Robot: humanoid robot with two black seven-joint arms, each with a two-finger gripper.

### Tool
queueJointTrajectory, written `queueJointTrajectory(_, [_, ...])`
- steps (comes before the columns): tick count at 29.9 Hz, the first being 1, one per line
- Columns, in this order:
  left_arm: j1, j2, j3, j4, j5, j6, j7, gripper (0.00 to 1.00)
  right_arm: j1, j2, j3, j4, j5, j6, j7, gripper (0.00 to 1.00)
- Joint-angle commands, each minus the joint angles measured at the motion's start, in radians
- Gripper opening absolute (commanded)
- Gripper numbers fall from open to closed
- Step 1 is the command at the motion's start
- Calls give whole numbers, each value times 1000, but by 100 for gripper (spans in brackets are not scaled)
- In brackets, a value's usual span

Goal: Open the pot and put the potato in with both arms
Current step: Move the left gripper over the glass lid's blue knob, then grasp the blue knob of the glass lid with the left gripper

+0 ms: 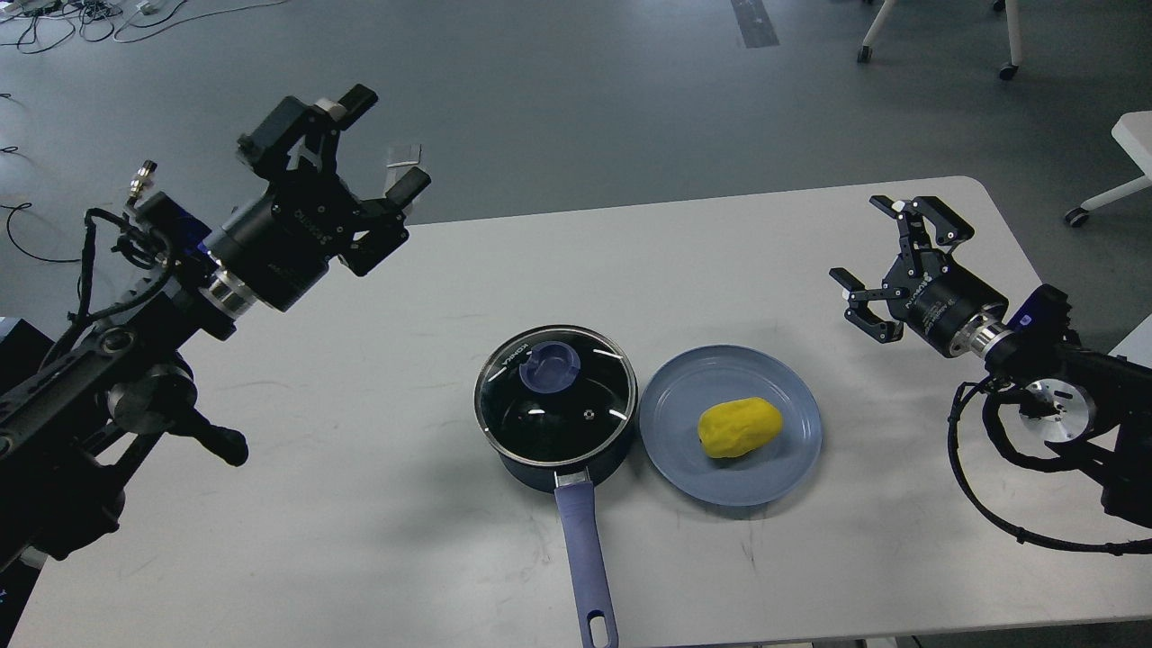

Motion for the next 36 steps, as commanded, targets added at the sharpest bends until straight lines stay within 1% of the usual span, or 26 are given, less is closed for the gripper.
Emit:
queueJointTrajectory(1, [-1,7,-21,-138,365,1,-20,98,-2,0,0,0,0,0,0,100])
queueJointTrajectory(2, [-1,6,-18,-176,480,1,-20,98,-5,0,0,0,0,0,0,100])
queueJointTrajectory(4, [1,0,-15,-207,591,1,-20,98,-7,0,0,0,0,0,0,100])
queueJointTrajectory(5, [1,-8,-7,-229,691,1,-20,98,-7,0,0,4,0,0,0,100])
queueJointTrajectory(8, [1,-31,-3,-249,951,37,-24,98,-7,0,0,7,0,0,0,100])
queueJointTrajectory(10, [2,-31,-3,-249,1037,43,-27,98,-5,0,0,7,0,0,0,100])
queueJointTrajectory(13, [4,-31,22,-243,1220,86,-27,98,-4,0,0,7,0,0,0,100])
queueJointTrajectory(15, [1,-33,65,-237,1327,147,-27,98,-5,0,0,7,0,0,0,100])
queueJointTrajectory(18, [-1,-40,83,-226,1370,166,-27,98,-7,0,0,7,0,0,0,100])
queueJointTrajectory(20, [1,-57,86,-183,1419,166,-27,98,-7,0,0,7,0,0,0,100])
queueJointTrajectory(36, [-7,-168,108,-26,1485,169,-27,98,-5,0,0,6,0,0,0,100])
